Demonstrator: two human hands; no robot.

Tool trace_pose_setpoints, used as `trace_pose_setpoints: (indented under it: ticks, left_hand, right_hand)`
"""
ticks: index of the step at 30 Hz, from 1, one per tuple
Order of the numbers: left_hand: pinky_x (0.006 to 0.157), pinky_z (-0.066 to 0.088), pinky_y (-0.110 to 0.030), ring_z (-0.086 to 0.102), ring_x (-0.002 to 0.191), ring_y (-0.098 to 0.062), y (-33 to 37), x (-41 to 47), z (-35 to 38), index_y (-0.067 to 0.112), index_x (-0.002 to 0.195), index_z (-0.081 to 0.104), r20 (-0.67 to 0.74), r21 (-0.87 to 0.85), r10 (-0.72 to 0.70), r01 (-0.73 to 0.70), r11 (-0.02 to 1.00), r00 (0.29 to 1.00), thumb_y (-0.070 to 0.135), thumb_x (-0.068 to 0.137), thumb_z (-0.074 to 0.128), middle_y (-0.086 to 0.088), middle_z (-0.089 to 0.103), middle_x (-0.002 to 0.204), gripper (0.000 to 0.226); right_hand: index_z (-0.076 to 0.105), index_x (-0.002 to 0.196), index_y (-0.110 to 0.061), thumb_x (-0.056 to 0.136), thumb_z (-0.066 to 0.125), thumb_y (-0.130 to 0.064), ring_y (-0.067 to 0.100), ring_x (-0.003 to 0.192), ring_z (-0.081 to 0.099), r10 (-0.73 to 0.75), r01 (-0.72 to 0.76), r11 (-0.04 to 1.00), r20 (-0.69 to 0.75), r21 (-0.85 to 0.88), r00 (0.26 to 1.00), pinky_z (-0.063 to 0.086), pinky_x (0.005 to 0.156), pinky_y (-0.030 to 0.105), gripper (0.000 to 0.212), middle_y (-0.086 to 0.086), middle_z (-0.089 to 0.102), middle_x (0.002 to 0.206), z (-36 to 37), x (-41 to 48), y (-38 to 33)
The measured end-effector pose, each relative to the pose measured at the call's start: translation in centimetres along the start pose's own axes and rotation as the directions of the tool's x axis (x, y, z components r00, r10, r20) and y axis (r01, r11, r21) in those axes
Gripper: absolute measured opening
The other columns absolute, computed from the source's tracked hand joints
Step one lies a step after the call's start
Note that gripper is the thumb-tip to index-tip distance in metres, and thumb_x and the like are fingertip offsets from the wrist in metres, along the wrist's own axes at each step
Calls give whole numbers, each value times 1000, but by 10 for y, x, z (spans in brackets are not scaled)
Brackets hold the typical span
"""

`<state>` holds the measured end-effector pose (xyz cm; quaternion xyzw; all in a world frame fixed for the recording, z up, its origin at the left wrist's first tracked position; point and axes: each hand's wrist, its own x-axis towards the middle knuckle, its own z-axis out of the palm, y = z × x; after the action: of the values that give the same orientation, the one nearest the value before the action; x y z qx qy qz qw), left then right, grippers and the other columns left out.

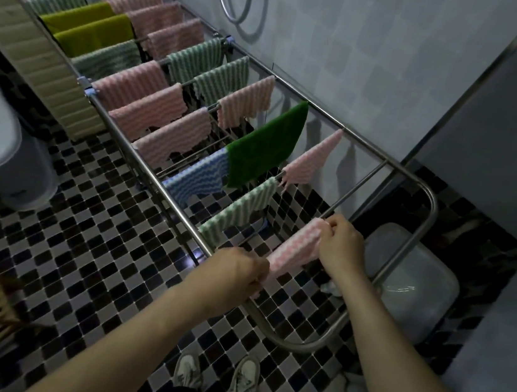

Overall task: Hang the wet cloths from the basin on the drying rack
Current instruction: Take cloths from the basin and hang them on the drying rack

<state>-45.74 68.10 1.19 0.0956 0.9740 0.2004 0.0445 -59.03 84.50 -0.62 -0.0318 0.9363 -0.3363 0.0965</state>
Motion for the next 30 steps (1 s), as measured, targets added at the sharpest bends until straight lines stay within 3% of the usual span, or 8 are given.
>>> trace_pose_setpoints:
  ticks: [4, 6, 11, 16, 19, 24, 27, 30]
  left_hand:
    - [79, 52, -24, 58, 86, -10, -2, -3, 4, 18, 101, 67, -85, -17, -59, 58, 998, 995, 30, 92, 59, 4, 66, 94, 17]
    - [76, 48, -22, 53, 84, -8, -3, -2, 6, 21, 100, 65, -139, -39, -155, 151, 988, 978, 38, 94, 54, 7, 64, 92, 21]
    - [69, 52, -23, 57, 71, -7, -1, 2, 8, 22, 92, 63, -77, -93, -284, 277, 956, 956, 35, 91, 61, 6, 65, 82, 14]
    - [68, 52, -21, 59, 72, -7, -9, 0, 3, 21, 86, 66, -20, -61, -274, 272, 960, 962, 30, 82, 72, 7, 68, 82, 11]
    - [63, 38, -16, 52, 72, -6, -14, -2, 0, 25, 80, 67, -2, 4, -268, 268, 963, 963, 40, 83, 69, 10, 59, 77, 15]
    - [75, 45, -23, 47, 87, -11, -16, -4, 0, 30, 74, 57, -7, 79, -246, 246, 966, 969, 56, 87, 54, 8, 54, 89, 30]
    - [75, 49, -27, 49, 85, -10, -12, -2, 2, 26, 82, 64, -69, 56, -232, 236, 970, 970, 56, 89, 50, 8, 59, 88, 33]
    - [76, 52, -24, 57, 78, -5, -7, -2, 5, 26, 92, 65, -92, -30, -239, 237, 971, 967, 42, 93, 54, 9, 67, 86, 19]
  right_hand:
    - [56, 108, -10, 100, 44, -22, 15, 87, 53, 17, -18, 998, 15, 57, 1000, 41, 69, 25, 19, 3, 56, 102, -1, 2, 1]
    - [57, 105, -10, 98, 46, -25, 11, 79, 53, 15, -22, 993, 67, 113, 998, 39, 60, 21, 19, 1, 56, 95, -2, 3, 1]
    - [64, 91, -9, 93, 57, -29, 10, 73, 56, 21, -41, 977, 98, 208, 995, 41, 56, 21, 21, 4, 64, 88, -1, 10, 6]
    - [66, 94, -12, 88, 66, -27, 17, 87, 64, 90, -115, 945, 95, 307, 991, 56, 77, 34, 16, 3, 66, 93, 1, 15, 12]
    - [68, 91, -13, 87, 68, -28, 16, 85, 64, 115, -126, 940, 54, 317, 992, 51, 68, 27, 16, 2, 68, 91, 1, 18, 13]
    - [67, 94, -10, 91, 64, -26, 14, 84, 60, 132, -124, 952, -8, 281, 991, 40, 59, 19, 17, 2, 66, 94, 1, 16, 11]
    - [65, 94, -11, 93, 60, -19, 13, 81, 57, 121, -104, 962, -53, 252, 991, 39, 57, 17, 10, 1, 63, 93, 2, 15, 7]
    - [64, 94, -11, 93, 59, -17, 14, 80, 56, 125, -104, 964, -75, 246, 989, 38, 57, 17, 8, 2, 61, 93, 3, 15, 5]
